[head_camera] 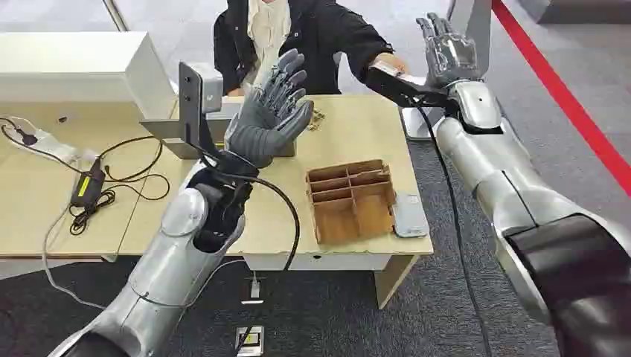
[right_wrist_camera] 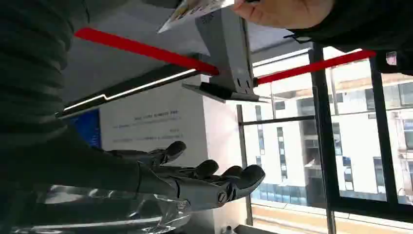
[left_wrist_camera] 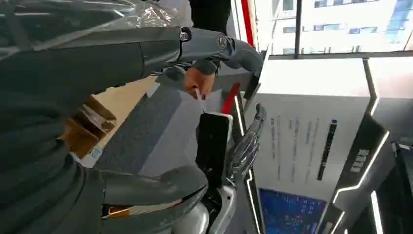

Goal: Pass the card to the sensor for recognition and then transmit it.

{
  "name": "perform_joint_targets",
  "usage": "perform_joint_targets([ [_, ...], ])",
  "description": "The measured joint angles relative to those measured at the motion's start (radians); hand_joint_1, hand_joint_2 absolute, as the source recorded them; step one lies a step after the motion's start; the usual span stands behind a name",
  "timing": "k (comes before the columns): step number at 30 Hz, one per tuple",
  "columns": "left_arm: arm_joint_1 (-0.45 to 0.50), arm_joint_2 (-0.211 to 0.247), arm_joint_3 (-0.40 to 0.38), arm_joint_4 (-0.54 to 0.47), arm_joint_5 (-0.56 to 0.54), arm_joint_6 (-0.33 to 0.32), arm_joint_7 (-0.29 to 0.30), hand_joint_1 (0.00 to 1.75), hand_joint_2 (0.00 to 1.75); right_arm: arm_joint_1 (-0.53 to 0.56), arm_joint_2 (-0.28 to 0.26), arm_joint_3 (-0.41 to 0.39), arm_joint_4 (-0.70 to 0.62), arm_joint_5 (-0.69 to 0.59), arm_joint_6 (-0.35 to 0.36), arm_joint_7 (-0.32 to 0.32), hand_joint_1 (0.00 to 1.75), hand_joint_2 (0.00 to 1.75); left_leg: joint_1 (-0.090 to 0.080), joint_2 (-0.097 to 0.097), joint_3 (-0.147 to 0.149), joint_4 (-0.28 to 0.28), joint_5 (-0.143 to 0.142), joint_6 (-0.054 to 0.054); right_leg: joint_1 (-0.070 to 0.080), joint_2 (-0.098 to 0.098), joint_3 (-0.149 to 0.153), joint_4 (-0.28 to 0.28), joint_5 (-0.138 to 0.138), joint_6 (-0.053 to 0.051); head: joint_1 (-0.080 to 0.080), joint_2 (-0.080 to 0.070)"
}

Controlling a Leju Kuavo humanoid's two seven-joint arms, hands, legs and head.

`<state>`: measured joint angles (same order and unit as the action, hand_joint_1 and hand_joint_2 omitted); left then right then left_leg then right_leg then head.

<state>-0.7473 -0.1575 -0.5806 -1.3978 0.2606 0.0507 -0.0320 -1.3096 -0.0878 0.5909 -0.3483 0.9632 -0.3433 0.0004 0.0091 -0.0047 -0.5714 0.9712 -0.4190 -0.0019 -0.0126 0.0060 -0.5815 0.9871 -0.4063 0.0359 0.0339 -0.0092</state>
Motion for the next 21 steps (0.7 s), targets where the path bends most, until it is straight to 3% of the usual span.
perform_joint_targets([
  [14,-0.011,-0.018,-0.006,0.047,0.010,0.000,-0.010,0.00,1.75,-0.011,0.005,0.008,0.032,0.015,0.007,0.014,0.00,1.75,0.000,0.000,0.000,0.000,0.000,0.000,0.000,0.000,0.000,0.000,0.000,0.000,0.000,0.000],
  [15,-0.011,-0.019,-0.007,0.050,0.010,0.000,-0.011,0.00,1.75,-0.011,0.005,0.008,0.035,0.015,0.007,0.014,1.01,1.75,0.000,0.000,0.000,0.000,0.000,0.000,0.000,0.000,0.000,0.000,0.000,0.000,0.000,0.000],
  [16,-0.011,-0.020,-0.007,0.053,0.012,0.000,-0.011,0.00,1.75,-0.011,0.004,0.008,0.037,0.015,0.008,0.014,1.75,1.75,0.000,0.000,0.000,0.000,0.000,0.000,0.000,0.000,0.000,0.000,0.000,0.000,0.000,0.000],
  [21,-0.016,-0.026,-0.013,0.065,0.015,0.000,-0.014,0.00,1.75,-0.010,0.000,0.008,0.044,0.012,0.008,0.008,1.75,1.75,0.000,0.000,0.000,0.000,0.000,0.000,0.000,0.001,0.000,0.000,0.000,0.000,0.000,0.000],
])
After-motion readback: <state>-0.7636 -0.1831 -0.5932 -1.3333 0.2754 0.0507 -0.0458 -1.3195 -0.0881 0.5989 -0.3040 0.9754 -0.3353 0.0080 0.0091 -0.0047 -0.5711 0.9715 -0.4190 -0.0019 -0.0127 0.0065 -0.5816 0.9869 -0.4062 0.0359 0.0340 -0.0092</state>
